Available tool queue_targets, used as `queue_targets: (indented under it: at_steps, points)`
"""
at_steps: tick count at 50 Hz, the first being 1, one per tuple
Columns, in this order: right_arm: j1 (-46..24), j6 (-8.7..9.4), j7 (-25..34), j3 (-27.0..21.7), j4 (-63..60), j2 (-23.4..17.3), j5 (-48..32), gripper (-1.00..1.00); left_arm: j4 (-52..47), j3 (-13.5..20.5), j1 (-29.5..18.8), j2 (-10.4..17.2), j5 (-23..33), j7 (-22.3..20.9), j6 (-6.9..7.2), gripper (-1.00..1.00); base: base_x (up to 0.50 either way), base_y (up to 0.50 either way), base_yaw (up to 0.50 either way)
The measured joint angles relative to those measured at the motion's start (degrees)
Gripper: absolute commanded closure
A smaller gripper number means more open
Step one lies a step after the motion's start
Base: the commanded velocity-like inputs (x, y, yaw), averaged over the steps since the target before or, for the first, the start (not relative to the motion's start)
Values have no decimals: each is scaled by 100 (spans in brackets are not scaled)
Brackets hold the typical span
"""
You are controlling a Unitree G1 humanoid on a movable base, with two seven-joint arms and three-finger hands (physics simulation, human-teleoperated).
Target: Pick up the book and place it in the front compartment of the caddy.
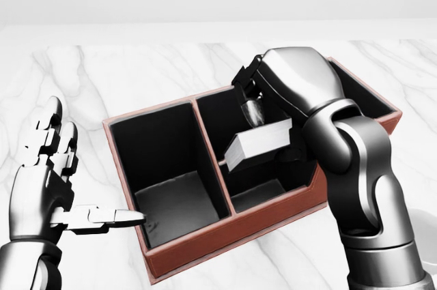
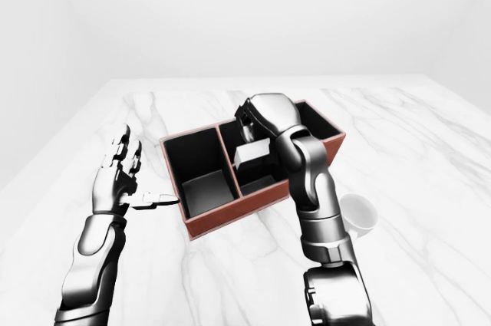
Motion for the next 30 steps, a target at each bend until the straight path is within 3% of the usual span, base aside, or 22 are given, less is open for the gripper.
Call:
queue_targets:
  at_steps: [30]
  points:
    - [-613,0,-636,64,1254,-68,-44,100,11,10,-19,5,-12,2,0,-100,0,0,0]
